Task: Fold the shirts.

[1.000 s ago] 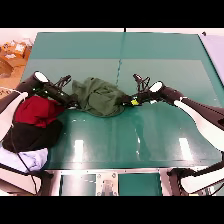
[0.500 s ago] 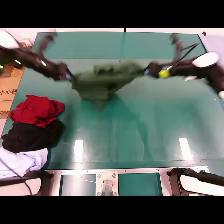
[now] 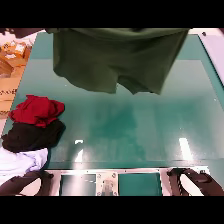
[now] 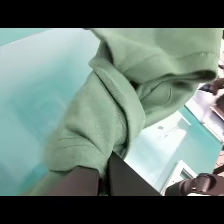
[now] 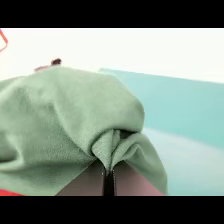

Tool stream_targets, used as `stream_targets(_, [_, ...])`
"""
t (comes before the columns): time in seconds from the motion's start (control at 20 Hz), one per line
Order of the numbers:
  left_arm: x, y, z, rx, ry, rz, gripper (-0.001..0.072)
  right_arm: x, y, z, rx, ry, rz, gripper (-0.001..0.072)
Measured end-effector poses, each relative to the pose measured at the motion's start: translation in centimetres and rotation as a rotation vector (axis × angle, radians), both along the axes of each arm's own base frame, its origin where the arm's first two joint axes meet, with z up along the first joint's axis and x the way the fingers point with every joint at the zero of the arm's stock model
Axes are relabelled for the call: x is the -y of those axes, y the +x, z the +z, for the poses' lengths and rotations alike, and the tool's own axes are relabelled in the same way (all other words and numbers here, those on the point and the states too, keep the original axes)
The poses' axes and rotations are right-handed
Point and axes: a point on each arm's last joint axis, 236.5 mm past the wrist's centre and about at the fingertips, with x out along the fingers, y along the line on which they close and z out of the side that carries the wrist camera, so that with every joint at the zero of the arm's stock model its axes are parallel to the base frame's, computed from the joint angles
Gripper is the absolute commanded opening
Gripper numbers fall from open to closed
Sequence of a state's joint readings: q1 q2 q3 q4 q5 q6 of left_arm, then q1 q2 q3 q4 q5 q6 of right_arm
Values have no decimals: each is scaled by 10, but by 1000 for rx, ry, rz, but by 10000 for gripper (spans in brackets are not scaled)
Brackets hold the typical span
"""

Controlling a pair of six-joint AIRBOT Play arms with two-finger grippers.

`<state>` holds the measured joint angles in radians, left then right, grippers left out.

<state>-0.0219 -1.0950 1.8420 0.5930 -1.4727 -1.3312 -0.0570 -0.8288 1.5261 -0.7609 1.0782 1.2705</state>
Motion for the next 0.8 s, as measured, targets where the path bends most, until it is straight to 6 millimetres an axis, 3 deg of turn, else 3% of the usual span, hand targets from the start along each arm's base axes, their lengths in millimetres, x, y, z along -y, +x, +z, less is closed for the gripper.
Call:
stream_targets(0.15, [0,1,-5,-19,1,-5,26,2,-3,-1,-19,15,-17,19])
stream_targets(0.25, [0,10,-28,-89,6,-4,26,4,17,-26,-97,26,-22,19])
stream_targets(0.3, [0,15,-45,-141,8,-4,27,2,31,-47,-159,30,-18,19])
stream_targets(0.35, [1,20,-70,-205,13,-6,27,-1,44,-73,-225,28,-10,19])
stream_targets(0.4, [1,26,-97,-266,20,-5,86,-6,58,-105,-306,25,3,19])
stream_targets(0.45, [2,31,-129,-333,21,-3,278,-12,70,-140,-386,22,18,19])
stream_targets(0.5, [5,35,-160,-392,19,7,305,-18,81,-176,-466,21,29,19])
stream_targets(0.6, [10,47,-239,-509,19,63,285,-31,98,-255,-633,5,43,19])
stream_targets(0.75, [0,62,-341,-637,41,204,320,-43,115,-353,-821,-1,29,19])
stream_targets(0.8, [-7,67,-361,-660,47,245,483,-43,121,-376,-860,2,16,23])
